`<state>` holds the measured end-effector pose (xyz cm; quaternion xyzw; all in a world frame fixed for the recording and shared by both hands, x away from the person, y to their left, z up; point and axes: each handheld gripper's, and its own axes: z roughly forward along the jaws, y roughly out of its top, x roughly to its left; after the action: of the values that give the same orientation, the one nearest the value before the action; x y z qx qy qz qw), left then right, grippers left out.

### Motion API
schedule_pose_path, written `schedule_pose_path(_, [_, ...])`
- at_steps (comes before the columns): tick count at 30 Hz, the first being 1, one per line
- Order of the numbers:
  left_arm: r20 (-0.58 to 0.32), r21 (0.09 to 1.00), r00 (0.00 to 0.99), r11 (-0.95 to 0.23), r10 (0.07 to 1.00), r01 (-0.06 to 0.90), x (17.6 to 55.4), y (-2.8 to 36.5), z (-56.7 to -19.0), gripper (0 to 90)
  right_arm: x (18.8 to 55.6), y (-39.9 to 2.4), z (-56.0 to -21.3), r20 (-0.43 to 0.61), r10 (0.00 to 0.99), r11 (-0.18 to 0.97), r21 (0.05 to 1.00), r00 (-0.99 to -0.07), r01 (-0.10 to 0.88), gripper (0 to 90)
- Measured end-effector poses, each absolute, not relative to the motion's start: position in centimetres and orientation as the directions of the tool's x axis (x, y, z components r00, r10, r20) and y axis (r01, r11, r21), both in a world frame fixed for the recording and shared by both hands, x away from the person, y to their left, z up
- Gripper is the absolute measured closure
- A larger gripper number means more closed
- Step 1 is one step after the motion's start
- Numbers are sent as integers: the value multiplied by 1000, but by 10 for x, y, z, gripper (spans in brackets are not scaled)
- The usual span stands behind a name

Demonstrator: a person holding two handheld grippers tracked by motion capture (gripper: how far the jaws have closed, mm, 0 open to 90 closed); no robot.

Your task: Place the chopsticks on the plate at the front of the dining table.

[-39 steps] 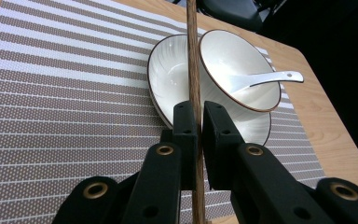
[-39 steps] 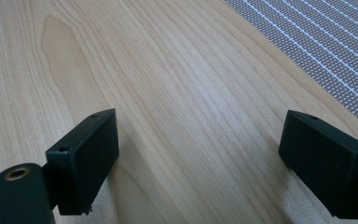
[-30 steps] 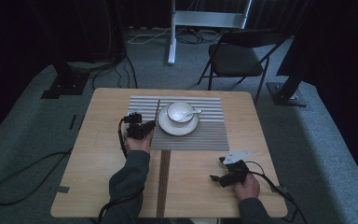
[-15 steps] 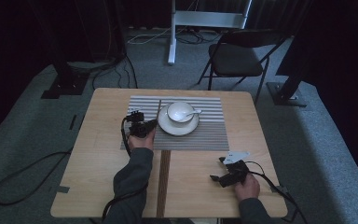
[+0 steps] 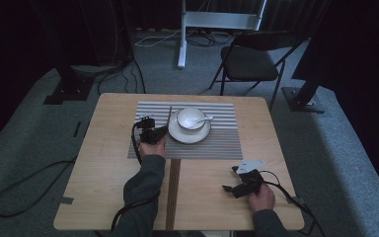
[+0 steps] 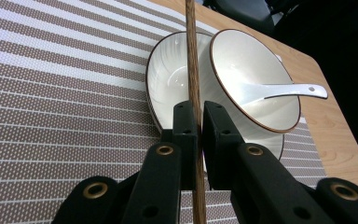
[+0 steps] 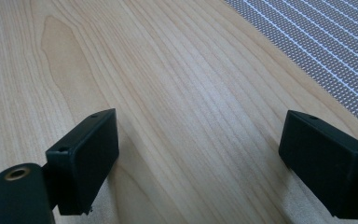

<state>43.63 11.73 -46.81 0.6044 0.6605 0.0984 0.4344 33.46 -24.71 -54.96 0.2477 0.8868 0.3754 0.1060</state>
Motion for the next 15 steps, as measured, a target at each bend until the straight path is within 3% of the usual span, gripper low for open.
schedule_pose_path(15, [-471, 646, 81, 281, 878, 710, 447, 114, -472, 847, 335, -247, -550, -2, 519, 596, 718, -855, 359, 113])
